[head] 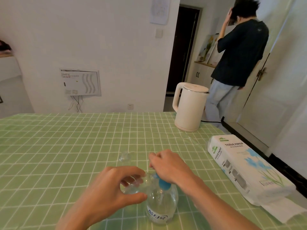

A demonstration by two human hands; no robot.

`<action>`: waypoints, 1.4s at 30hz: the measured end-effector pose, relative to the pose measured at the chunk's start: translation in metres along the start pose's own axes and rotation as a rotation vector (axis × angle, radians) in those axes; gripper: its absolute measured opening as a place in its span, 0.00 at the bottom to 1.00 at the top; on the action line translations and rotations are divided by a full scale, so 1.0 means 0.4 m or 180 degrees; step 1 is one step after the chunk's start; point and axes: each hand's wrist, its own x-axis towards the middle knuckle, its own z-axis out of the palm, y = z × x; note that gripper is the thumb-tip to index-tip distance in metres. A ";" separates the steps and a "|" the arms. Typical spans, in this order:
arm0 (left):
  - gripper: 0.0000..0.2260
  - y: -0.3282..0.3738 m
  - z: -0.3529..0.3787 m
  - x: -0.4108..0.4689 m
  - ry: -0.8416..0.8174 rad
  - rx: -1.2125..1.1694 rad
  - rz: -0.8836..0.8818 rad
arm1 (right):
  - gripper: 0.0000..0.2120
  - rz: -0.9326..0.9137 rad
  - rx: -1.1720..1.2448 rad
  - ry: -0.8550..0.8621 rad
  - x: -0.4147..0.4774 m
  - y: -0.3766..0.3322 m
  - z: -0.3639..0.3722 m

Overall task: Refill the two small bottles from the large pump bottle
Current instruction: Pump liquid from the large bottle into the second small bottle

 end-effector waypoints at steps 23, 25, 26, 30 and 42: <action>0.17 -0.015 0.002 0.020 -0.0100 -0.0074 0.0065 | 0.20 0.0001 0.0225 -0.0113 0.003 0.004 -0.001; 0.17 -0.020 0.007 0.021 -0.0159 -0.0048 0.0020 | 0.18 0.0047 0.0143 -0.0166 0.006 0.005 0.001; 0.17 -0.020 0.009 0.021 -0.0187 -0.0040 0.0003 | 0.18 0.0052 0.0106 -0.0189 0.006 0.006 0.002; 0.16 -0.018 0.013 0.020 -0.0194 -0.0055 -0.0029 | 0.20 0.0040 0.0010 -0.0178 0.000 0.003 0.000; 0.25 -0.017 -0.006 0.031 -0.0355 -0.0179 0.0117 | 0.21 0.0128 0.0089 -0.0255 0.014 0.008 0.001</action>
